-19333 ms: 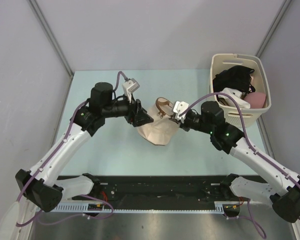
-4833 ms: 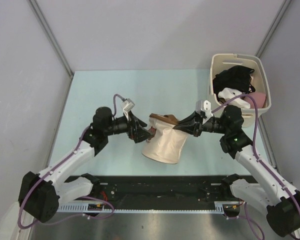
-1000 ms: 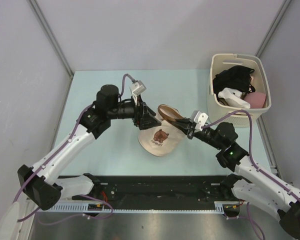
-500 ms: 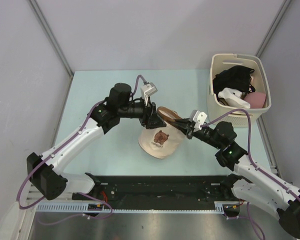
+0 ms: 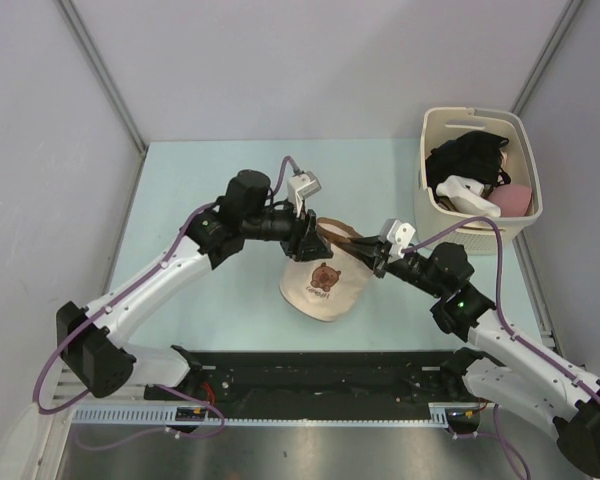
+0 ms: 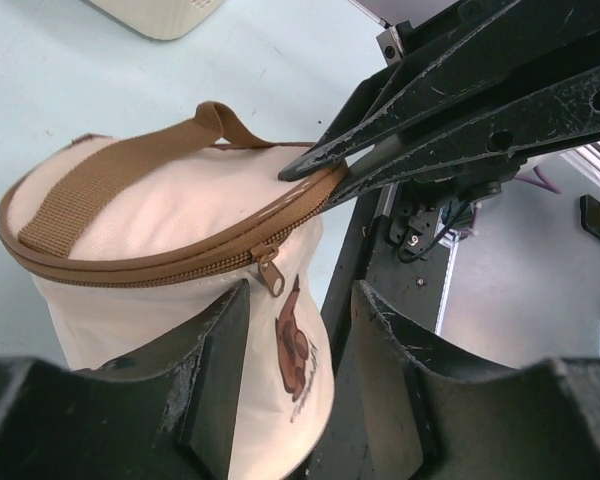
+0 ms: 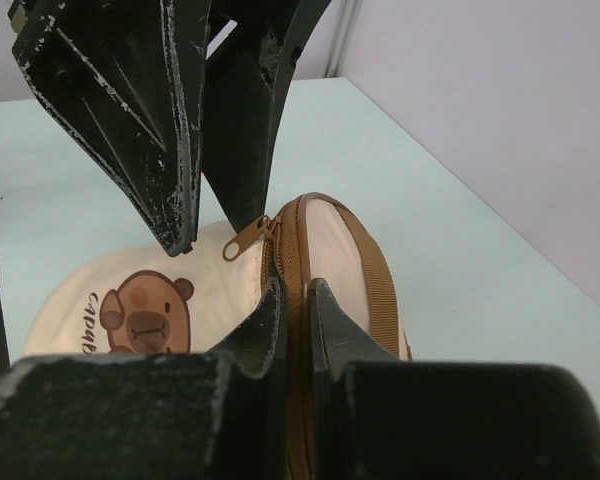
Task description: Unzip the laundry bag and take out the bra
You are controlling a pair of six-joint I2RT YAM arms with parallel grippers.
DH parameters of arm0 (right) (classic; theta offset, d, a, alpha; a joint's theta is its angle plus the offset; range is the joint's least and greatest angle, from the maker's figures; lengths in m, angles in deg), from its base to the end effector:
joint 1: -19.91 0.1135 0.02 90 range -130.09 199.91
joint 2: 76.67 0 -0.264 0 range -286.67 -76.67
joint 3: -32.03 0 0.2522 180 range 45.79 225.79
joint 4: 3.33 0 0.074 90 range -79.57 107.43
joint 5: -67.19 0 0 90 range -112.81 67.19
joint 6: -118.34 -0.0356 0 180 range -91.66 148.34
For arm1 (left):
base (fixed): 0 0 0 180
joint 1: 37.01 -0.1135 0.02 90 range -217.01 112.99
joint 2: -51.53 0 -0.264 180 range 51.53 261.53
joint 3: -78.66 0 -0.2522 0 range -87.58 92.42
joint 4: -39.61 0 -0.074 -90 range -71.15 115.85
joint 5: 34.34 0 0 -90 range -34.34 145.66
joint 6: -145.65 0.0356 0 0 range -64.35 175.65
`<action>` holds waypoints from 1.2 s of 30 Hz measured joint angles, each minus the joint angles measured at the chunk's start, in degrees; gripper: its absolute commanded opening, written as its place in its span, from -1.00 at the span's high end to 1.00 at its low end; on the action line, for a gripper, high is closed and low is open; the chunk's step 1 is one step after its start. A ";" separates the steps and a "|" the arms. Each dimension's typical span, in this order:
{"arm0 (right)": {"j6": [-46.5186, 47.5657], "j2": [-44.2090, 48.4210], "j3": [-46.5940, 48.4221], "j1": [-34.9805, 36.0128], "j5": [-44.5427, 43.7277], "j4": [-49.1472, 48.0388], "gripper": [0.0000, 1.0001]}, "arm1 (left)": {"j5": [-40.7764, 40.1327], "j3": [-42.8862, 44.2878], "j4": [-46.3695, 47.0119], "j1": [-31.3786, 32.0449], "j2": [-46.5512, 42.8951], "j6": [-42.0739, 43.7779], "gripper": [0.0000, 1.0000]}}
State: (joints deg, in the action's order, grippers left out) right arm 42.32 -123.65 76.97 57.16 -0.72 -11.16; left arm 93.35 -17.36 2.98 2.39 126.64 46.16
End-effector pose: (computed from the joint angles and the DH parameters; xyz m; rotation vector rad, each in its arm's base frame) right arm 0.1498 0.1307 0.3083 -0.9238 1.1908 0.6104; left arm 0.2116 -0.2020 0.3599 0.9683 1.9338 -1.1873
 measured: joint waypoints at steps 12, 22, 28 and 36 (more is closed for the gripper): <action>-0.31 -0.17 0.00 -0.15 -0.15 -0.02 1.00 | -0.15 -1.51 2.71 0.24 0.15 -2.56 0.20; -0.46 -0.26 0.00 -0.26 -0.39 -0.13 1.00 | -4.44 -1.55 4.55 0.24 1.14 -6.05 0.84; -0.44 -0.26 0.00 -0.26 -0.83 0.07 1.00 | -5.68 -1.55 5.18 0.24 1.40 -7.74 0.99; -0.17 0.94 0.00 -0.26 -0.70 1.73 1.00 | -11.78 -1.57 2.84 -0.61 -0.70 -7.08 0.99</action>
State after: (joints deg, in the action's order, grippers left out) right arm 42.15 -122.71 76.97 56.90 -1.42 -9.43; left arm 81.57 -18.94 5.82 1.78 125.94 39.07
